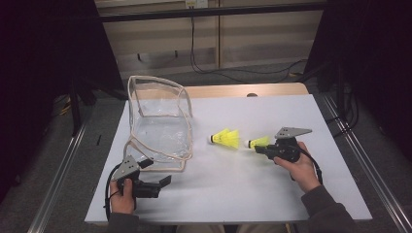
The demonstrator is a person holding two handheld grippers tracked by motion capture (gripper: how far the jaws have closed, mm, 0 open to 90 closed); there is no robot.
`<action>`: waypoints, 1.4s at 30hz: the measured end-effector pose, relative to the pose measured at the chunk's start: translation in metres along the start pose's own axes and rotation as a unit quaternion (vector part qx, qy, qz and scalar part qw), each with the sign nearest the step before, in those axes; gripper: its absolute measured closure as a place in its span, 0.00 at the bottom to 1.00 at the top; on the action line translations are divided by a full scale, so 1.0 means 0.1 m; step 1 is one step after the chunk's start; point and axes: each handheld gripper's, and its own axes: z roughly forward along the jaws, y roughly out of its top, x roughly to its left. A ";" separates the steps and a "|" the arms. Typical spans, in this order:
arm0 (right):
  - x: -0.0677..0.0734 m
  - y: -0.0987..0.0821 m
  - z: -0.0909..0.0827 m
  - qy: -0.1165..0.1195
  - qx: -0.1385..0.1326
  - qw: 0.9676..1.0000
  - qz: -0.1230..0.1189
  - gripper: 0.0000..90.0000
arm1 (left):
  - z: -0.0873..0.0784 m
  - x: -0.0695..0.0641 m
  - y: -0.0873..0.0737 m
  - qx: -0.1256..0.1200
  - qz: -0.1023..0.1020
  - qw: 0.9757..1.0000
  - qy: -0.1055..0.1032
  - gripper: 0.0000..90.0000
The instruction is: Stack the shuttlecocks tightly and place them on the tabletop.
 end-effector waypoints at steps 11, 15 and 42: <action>-0.01 0.01 0.02 -0.002 -0.001 1.000 0.001 0.97 | 0.00 0.00 0.00 0.000 0.001 1.000 0.001 0.04; -0.01 0.01 0.03 -0.003 0.000 1.000 0.001 0.97 | 0.00 0.00 0.00 -0.002 -0.001 1.000 0.000 0.04; -0.03 0.05 0.08 -0.005 -0.001 1.000 -0.002 0.97 | 0.00 0.00 0.00 0.000 0.000 1.000 -0.001 0.04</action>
